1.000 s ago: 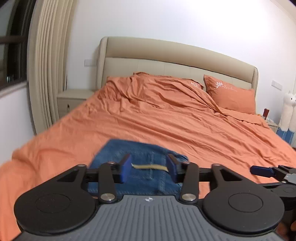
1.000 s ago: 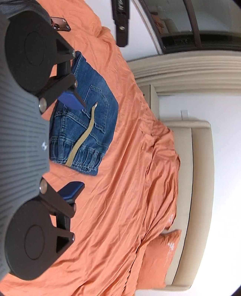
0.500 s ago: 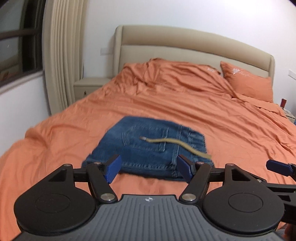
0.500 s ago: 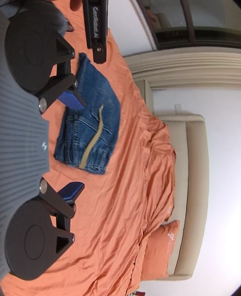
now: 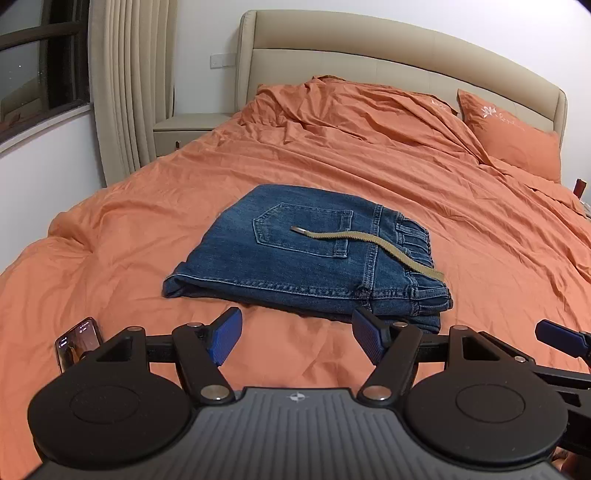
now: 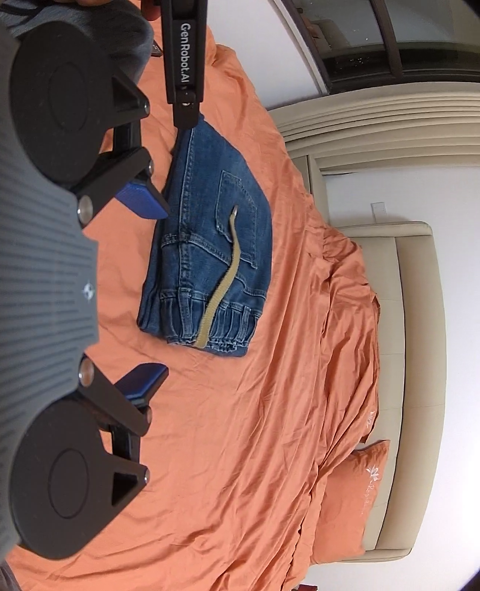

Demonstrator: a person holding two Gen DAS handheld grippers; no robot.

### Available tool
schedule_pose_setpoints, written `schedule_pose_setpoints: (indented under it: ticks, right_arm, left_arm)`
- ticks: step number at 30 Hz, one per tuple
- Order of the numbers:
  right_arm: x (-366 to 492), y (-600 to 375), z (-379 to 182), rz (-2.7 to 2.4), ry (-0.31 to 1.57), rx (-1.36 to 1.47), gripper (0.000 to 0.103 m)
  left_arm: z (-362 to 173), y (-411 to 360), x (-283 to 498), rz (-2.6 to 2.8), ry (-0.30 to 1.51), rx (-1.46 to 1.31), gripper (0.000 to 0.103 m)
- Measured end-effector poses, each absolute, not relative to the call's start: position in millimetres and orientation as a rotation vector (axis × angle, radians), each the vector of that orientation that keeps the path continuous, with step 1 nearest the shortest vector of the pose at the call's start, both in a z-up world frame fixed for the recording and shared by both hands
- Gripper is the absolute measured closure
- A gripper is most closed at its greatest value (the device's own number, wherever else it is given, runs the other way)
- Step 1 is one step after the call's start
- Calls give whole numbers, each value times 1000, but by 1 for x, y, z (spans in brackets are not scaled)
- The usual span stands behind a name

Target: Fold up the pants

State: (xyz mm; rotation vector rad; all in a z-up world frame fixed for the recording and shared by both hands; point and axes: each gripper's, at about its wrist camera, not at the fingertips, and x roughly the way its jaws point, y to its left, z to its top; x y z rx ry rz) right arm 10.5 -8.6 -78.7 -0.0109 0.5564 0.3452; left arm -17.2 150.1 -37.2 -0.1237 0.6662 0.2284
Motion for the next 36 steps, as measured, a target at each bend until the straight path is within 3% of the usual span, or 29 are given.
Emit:
schedule_pose_setpoints:
  ticks: [36]
  right_arm:
    - [5, -10, -71, 337, 531, -27, 21]
  left_arm:
    - [-35, 143, -17, 231, 667, -95, 25]
